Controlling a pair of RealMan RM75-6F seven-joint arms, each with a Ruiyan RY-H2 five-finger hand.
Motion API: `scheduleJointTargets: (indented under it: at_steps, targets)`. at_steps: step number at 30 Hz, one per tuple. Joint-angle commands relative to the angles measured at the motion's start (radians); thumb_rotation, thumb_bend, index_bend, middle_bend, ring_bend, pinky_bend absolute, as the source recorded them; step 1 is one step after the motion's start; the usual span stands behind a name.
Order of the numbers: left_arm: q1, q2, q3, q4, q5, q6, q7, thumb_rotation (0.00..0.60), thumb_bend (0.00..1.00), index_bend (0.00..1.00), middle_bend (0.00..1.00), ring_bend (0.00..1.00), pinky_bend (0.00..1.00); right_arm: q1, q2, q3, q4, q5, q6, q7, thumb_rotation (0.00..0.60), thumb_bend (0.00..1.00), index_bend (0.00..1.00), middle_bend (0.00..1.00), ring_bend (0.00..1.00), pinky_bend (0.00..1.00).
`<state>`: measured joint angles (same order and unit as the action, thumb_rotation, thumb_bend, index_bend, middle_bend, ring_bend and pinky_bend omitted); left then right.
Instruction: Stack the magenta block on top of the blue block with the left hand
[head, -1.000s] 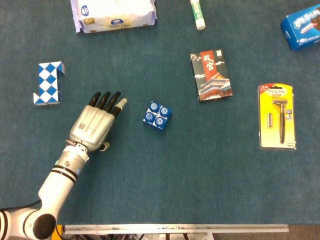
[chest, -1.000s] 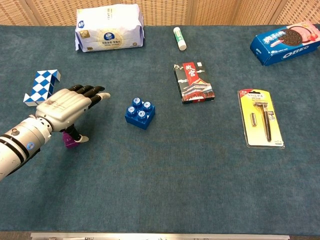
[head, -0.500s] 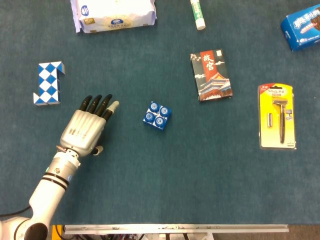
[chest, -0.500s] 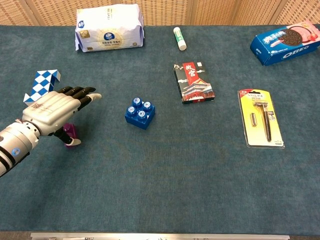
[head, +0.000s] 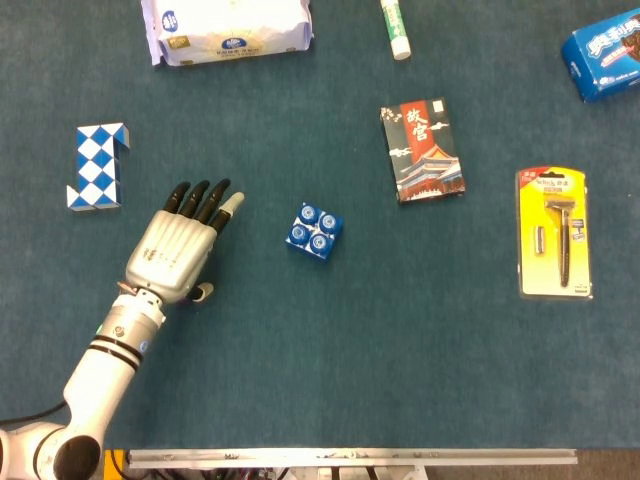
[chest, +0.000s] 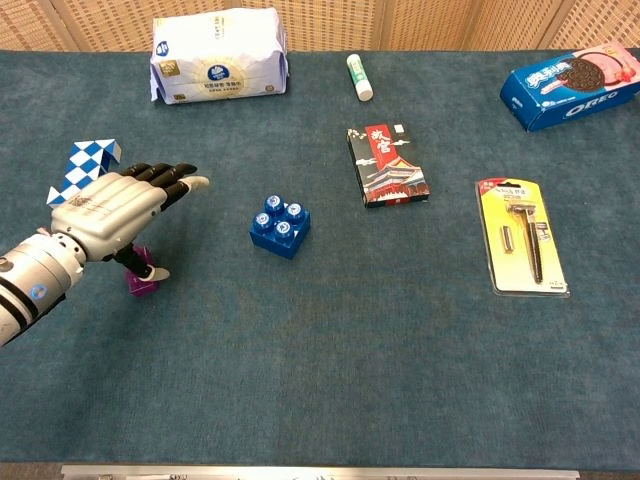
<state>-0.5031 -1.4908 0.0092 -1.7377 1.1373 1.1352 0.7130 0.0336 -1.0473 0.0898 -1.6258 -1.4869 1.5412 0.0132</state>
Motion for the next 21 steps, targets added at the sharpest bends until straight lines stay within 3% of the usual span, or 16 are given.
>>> scheduleJointTargets:
  at_steps: [1,21]
  targets:
    - [-0.004,-0.008,-0.006,0.019,-0.021,-0.005,0.004,0.600,0.10,0.04,0.00,0.00,0.07,-0.001,0.001,0.001,0.001,0.002,0.001,0.003,0.600,0.00,0.00,0.08,0.00,0.27]
    - [0.038,0.024,0.029,0.034,-0.032,0.022,-0.042,0.600,0.10,0.04,0.00,0.00,0.07,-0.004,0.002,0.002,-0.001,0.003,0.004,0.001,0.600,0.00,0.00,0.08,0.00,0.27]
